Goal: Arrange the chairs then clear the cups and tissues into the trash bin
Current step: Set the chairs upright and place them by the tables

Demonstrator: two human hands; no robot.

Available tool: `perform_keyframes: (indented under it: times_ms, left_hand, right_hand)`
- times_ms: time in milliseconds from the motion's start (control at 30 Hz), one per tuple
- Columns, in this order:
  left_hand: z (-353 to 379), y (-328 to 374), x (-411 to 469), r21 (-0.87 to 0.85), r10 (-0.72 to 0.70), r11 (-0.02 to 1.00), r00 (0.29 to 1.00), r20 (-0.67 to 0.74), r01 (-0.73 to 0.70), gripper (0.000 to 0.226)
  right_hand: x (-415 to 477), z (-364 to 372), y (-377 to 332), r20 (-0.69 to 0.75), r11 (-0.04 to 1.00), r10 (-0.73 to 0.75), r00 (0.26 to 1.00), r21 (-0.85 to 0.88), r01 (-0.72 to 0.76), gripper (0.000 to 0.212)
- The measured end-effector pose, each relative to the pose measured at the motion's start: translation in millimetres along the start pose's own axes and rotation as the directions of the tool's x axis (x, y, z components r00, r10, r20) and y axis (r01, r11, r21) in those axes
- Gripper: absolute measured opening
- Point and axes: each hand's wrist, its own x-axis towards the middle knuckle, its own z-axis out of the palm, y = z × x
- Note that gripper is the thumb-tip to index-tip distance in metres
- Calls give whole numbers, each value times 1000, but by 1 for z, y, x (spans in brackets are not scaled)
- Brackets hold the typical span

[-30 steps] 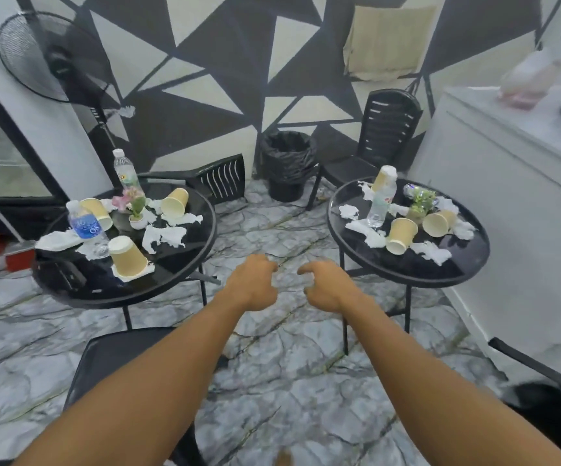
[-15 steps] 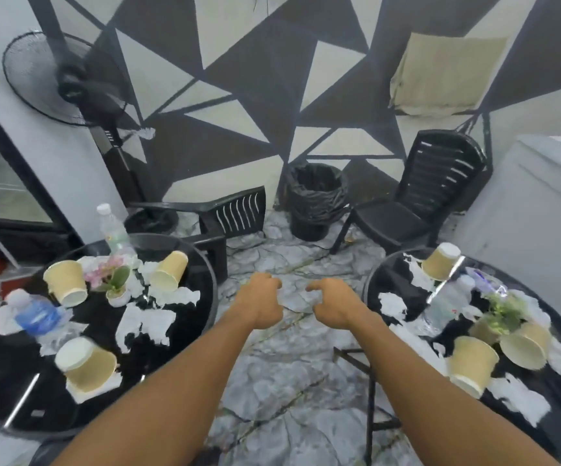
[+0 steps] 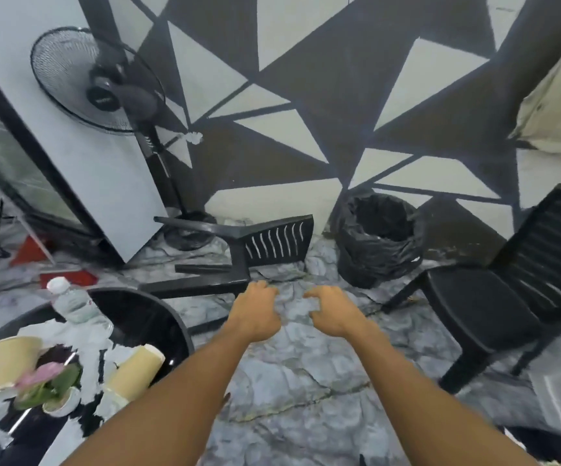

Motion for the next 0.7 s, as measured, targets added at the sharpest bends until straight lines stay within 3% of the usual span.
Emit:
perform_keyframes:
  times_ms: [300, 567, 700]
  left_hand:
    - [-32, -63, 206, -98, -162, 983, 985, -64, 155, 34]
    - [-35, -137, 350, -215, -392, 905, 916, -85, 367, 46]
    - [-24, -181, 410, -268, -499, 838, 866, -22, 476, 62]
  right_hand:
    - [240, -59, -18, 111, 989, -122, 986, -74, 131, 35]
    - [435, -78, -38, 264, 956, -206, 942, -152, 251, 53]
    - [526, -67, -50, 349, 933, -258, 901, -152, 326, 56]
